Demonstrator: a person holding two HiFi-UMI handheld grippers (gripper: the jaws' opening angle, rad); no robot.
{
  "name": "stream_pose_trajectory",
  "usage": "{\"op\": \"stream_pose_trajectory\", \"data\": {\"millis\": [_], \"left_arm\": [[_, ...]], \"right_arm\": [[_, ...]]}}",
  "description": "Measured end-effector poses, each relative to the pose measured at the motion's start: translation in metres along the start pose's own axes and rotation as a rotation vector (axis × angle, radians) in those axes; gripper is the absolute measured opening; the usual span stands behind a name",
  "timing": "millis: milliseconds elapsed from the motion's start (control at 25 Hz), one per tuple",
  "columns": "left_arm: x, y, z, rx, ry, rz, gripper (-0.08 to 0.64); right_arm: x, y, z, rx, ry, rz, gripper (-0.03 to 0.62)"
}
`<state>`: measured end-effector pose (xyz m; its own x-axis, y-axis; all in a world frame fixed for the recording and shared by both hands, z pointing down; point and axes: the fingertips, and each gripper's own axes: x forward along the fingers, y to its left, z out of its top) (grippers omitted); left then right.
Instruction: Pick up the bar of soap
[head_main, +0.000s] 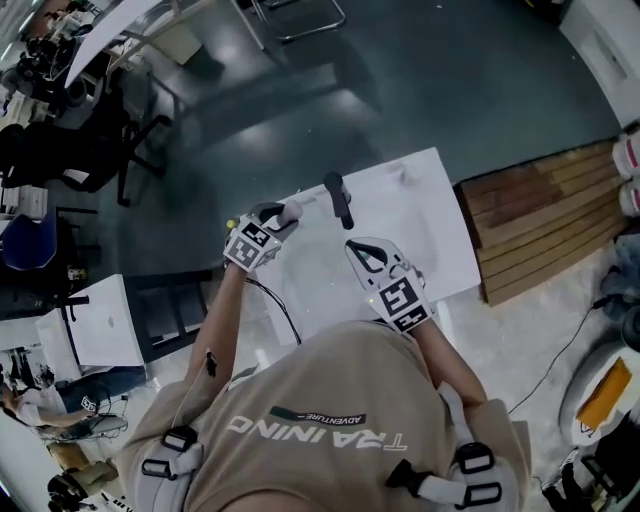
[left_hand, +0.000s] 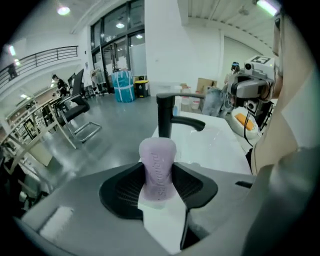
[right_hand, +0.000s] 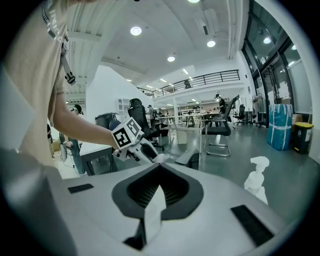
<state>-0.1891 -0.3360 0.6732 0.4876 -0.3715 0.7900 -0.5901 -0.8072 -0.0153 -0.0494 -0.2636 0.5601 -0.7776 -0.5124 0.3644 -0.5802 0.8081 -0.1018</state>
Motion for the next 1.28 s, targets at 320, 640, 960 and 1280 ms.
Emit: {"op": "stream_pose_trajectory", "data": {"millis": [320,640,960,1280], "left_arm": [[-0.051,0.006,0.027,-0.194,-0.286,0.061,0.178],[-0.128,0.003,0.057,-0.296,-0.571,0.14,0.178],[-0.188,-0.011,0.075,-0.287,-0.727,0.214,0.178],[-0.244,-0.033,0.082,-0.284,-0.861,0.302,0.178]], "right_arm": [[-0.006,0.007,0.025,-0.053,-0.031,-0.016,-0.003],[-0.004,0.006,0.069,-0.121,-0.108,-0.026,-0.003],[-0.007,0.005,0.112,-0.169,-0.194,-0.024,-0.003],[-0.012,0.008,0.14,-0.177,-0.243,-0.013,-0.003]]}}
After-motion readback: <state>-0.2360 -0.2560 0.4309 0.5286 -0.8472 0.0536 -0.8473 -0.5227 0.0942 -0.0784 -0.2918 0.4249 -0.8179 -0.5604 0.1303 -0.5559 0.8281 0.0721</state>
